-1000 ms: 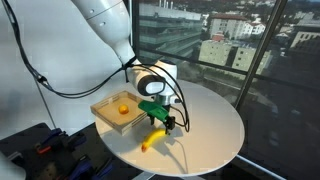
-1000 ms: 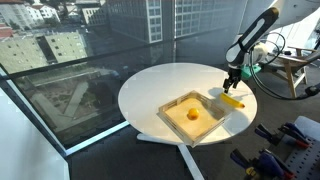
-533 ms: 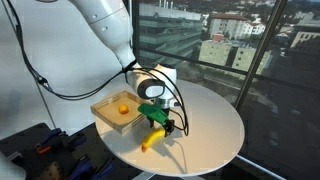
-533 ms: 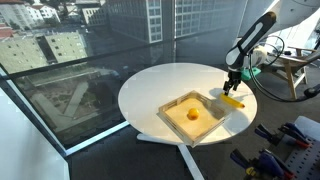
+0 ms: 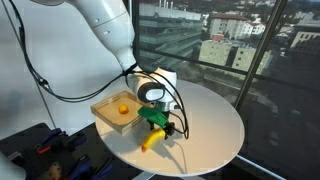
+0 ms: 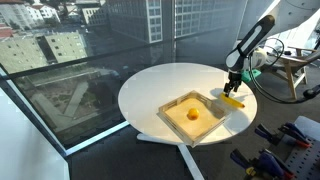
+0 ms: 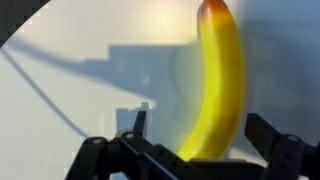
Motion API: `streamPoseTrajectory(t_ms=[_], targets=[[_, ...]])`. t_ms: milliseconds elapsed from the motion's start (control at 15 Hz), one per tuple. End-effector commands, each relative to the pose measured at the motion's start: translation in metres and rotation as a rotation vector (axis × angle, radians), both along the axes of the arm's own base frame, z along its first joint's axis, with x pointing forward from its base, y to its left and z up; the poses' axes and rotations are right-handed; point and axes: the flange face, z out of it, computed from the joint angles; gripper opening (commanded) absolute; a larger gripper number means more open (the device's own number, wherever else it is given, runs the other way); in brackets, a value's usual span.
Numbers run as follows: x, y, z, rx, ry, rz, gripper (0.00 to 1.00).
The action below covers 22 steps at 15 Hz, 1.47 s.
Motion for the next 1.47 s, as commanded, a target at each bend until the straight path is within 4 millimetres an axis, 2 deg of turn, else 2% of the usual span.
streamPoseTrajectory(t_ms=[0, 667, 1400], targets=[[0.006, -0.003, -0.002, -0.033, -0.027, 0.004, 1.00], [0.008, 0.001, -0.001, -0.039, -0.037, 0.014, 1.00], [0.011, 0.014, -0.001, -0.033, -0.041, 0.027, 1.00]])
